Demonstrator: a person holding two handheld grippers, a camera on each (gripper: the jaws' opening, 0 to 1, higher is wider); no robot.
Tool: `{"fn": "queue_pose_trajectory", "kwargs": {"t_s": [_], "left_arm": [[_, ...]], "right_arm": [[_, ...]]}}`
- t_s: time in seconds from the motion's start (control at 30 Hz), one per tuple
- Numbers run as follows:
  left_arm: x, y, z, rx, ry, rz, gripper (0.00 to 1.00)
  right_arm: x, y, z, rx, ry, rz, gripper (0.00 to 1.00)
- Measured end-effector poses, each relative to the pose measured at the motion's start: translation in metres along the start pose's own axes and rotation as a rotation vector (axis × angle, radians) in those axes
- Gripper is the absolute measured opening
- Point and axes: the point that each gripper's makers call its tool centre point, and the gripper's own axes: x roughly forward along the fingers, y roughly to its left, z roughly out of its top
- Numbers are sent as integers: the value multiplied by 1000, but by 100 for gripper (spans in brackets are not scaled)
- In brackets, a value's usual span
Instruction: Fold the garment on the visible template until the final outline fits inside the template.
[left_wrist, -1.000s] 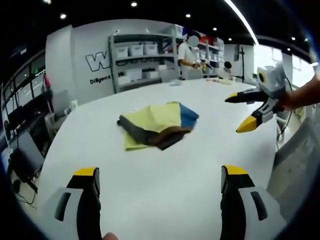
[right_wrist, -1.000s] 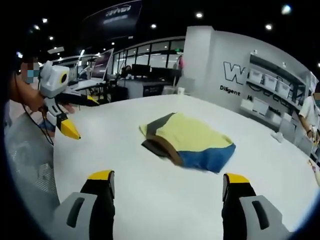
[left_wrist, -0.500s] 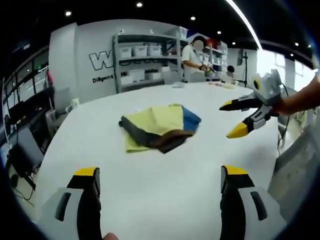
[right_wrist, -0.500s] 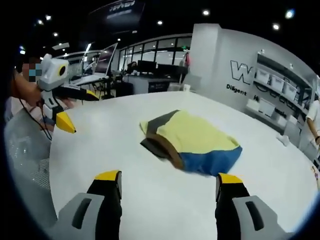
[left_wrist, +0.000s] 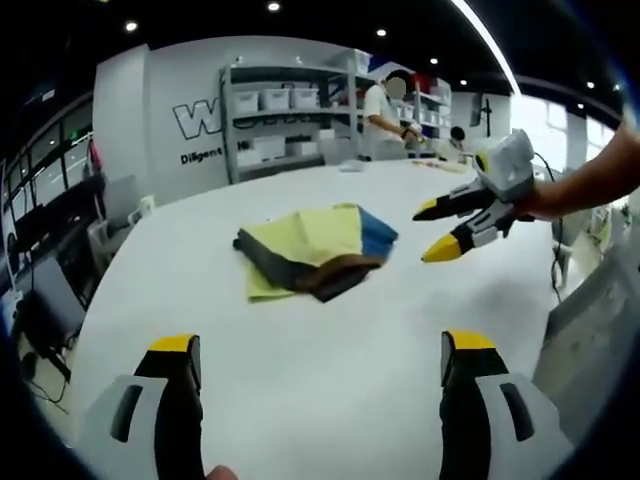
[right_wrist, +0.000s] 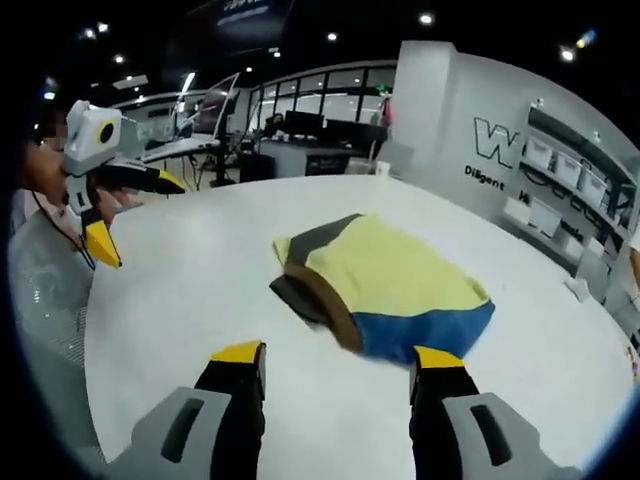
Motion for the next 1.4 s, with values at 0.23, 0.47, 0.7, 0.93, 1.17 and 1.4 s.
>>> {"fn": "queue_pose_trajectory", "kwargs": {"t_s": [0.23,0.47,0.7,0.93,1.17,1.4], "left_arm": [[1,0,-1,14,12,-6,96],[4,0,-1,17,18,-16,95],[6,-1,-3,21,25,-26,95],[5,0,-3,25,27,-28,95],[4,2,-4,42,37,-31,94],[5,6,-2,48,41,-31,94]], "right_arm": [[12,-6,-1,-17,20,12,42],[23,-10,-4,-47,52,25,40],[33,-11,-7,-41,69,32,37],[45,-10,-12,-57,101,48,34],[59,-19,-19,-68,147,34,23],[68,-20,-30,-84,190,45,19]]}}
